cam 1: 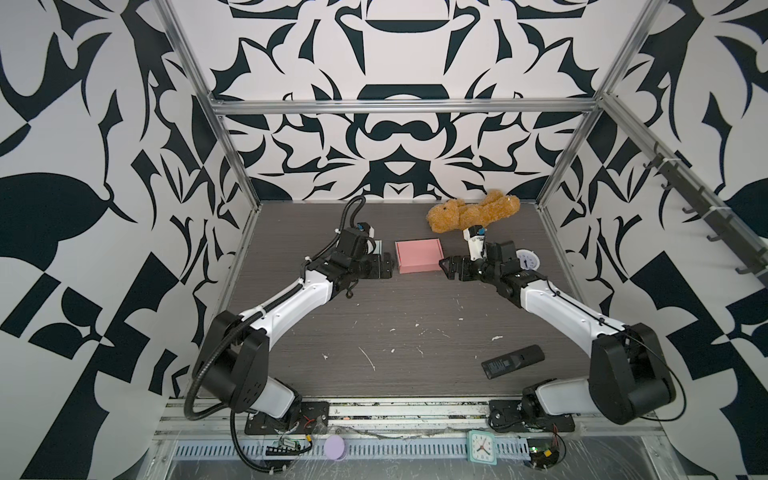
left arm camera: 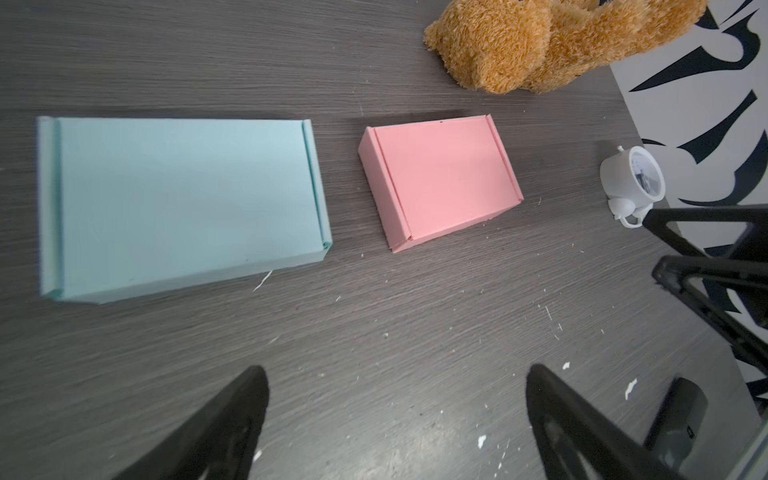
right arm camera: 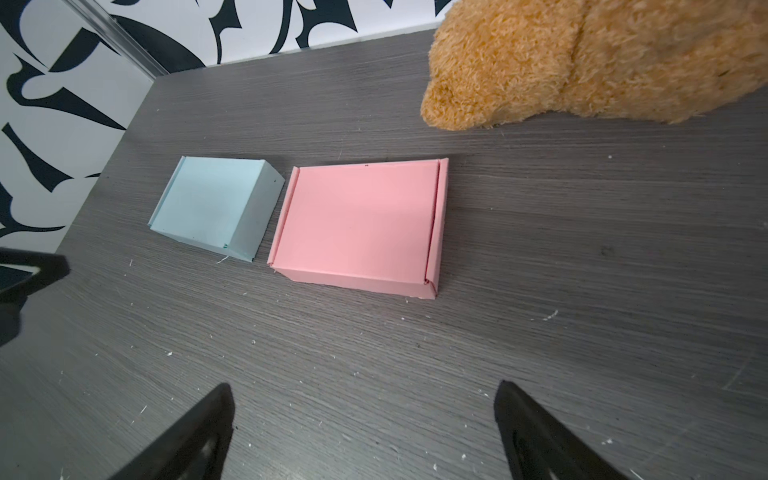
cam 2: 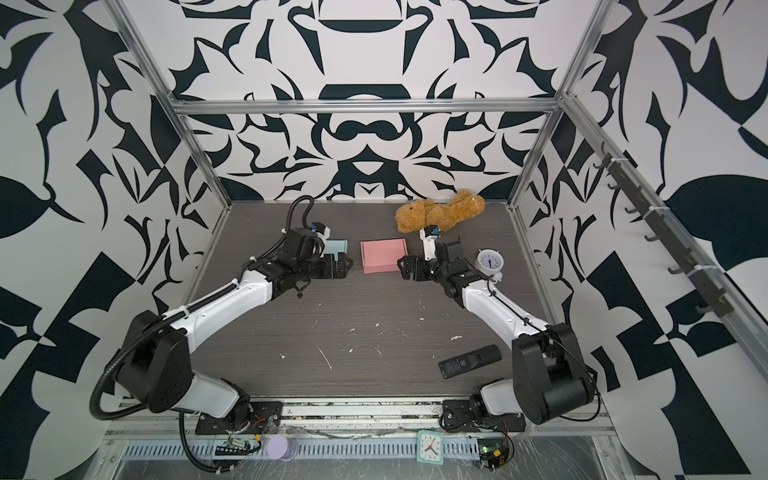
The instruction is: Fold the paper box
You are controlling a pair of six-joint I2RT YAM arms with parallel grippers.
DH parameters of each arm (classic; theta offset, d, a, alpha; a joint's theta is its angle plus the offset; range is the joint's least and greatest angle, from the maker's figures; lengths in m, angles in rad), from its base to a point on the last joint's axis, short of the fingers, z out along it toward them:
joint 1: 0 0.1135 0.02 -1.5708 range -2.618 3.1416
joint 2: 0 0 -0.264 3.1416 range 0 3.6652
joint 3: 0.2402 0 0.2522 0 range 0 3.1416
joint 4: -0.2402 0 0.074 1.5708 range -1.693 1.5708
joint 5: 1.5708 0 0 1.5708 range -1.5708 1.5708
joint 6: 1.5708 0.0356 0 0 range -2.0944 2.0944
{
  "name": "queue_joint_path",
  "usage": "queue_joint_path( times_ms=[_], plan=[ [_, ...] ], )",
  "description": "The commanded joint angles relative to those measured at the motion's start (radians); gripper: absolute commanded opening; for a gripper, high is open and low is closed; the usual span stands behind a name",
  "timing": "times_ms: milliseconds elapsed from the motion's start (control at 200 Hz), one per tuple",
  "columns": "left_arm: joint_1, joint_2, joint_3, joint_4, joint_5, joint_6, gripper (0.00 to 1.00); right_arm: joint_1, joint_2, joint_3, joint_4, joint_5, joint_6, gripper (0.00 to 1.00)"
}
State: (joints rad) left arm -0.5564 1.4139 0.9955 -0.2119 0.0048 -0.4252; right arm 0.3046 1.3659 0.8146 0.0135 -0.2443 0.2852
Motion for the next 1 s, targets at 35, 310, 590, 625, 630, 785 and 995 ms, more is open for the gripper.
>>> queue_joint_path(
  times_ms=[35, 310, 590, 625, 630, 785, 995],
  plan=[
    [-0.002, -0.124, -0.076, -0.025, -0.078, 0.036, 0.99, 0.003, -0.074, -0.058, 0.1, 0.103, -0.005, 0.99],
    [-0.002, -0.297, -0.196, -0.07, -0.385, 0.027, 0.99, 0.002, -0.216, -0.194, 0.173, 0.415, -0.014, 0.99],
    [-0.002, -0.374, -0.29, -0.095, -0.715, 0.108, 0.99, 0.002, -0.329, -0.381, 0.339, 0.561, -0.164, 0.99],
    [-0.002, -0.376, -0.305, -0.089, -0.755, 0.112, 0.99, 0.002, -0.333, -0.393, 0.345, 0.577, -0.168, 0.99],
    [-0.001, -0.376, -0.307, -0.089, -0.759, 0.112, 0.99, 0.002, -0.333, -0.395, 0.347, 0.578, -0.17, 0.99],
    [-0.001, -0.376, -0.415, 0.073, -0.809, 0.217, 0.99, 0.002, -0.312, -0.43, 0.402, 0.569, -0.245, 1.0],
    [0.027, -0.341, -0.543, 0.355, -0.754, 0.373, 0.99, 0.002, -0.257, -0.447, 0.477, 0.609, -0.308, 0.99]
  ],
)
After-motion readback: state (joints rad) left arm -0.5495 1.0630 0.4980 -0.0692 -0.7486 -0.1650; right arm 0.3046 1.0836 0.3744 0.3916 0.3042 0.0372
